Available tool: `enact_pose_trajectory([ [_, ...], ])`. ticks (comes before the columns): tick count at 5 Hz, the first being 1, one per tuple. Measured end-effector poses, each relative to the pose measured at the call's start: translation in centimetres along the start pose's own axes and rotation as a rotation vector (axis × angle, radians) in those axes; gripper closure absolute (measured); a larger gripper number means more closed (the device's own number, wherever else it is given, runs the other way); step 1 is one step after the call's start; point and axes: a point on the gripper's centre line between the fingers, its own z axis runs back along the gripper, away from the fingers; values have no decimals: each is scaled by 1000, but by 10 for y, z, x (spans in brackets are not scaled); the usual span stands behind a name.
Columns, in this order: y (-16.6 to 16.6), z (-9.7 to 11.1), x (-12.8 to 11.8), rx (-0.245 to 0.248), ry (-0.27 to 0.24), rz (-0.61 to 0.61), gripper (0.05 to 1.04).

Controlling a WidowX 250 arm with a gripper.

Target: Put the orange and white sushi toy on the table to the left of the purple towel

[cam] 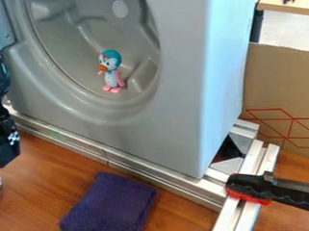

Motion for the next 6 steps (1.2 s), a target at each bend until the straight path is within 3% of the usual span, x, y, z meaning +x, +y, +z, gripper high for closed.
enact_pose_trajectory([
  [1, -1, -3, -1, -6, 9, 0, 83],
  [3, 43, -29, -2, 5, 72, 97, 83],
  [4, 59, -42, 5, 28, 15, 174, 83],
  [6, 80, -65, 11, 177, -93, 281, 83],
])
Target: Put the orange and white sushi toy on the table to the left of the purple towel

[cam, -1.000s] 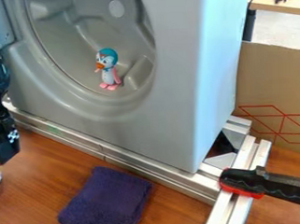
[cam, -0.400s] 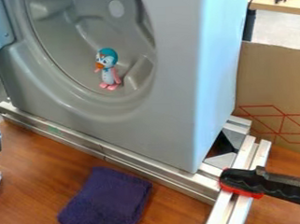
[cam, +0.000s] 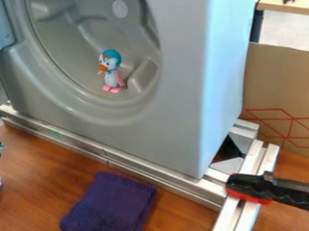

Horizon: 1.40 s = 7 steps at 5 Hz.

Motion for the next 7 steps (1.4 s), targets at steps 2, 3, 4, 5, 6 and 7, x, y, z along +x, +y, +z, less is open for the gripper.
enact_pose_trajectory([
  [2, 4, -34, -4, -40, 39, 104, 83],
  [3, 6, -45, -6, -59, 67, 145, 83],
  [4, 2, -55, -8, -82, 96, 162, 83],
  [5, 0, -60, -11, -91, 117, 197, 83],
  [6, 5, -67, -16, -56, 175, 236, 83],
  [7, 14, -73, -19, -14, 234, 239, 83],
])
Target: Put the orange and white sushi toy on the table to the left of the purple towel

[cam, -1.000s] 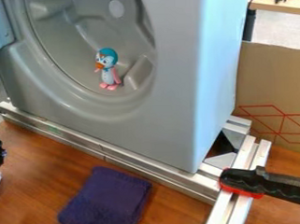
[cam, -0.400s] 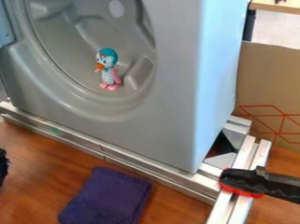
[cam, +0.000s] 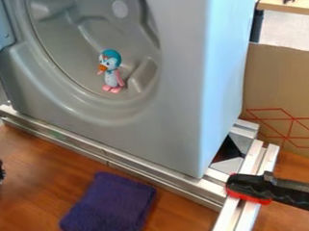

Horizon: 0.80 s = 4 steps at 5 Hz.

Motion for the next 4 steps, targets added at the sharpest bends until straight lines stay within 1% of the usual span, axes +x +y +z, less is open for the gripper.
enact_pose_trajectory([
  [1, 2, -1, 2, 5, 13, 1, 83],
  [2, -4, -6, 4, -35, 17, -17, 122],
  [3, -5, -8, 0, -145, -23, 9, 398],
  [4, -2, 11, 1, -134, -87, 26, 503],
])
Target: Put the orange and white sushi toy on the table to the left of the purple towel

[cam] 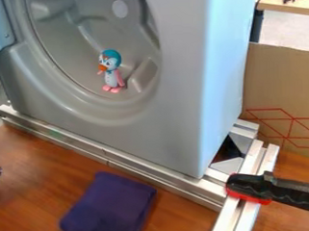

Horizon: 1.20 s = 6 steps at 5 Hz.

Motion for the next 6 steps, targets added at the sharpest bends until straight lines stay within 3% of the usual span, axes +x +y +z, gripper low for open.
enact_pose_trajectory([
  [1, -26, 46, 2, 103, 22, -163, 503],
  [2, -57, 71, 10, 23, 28, -357, 503],
  [3, -80, 61, 10, -41, 87, -496, 503],
  [4, -88, 39, 5, -52, 155, -550, 503],
  [6, -86, 3, 3, -34, 185, -596, 503],
])
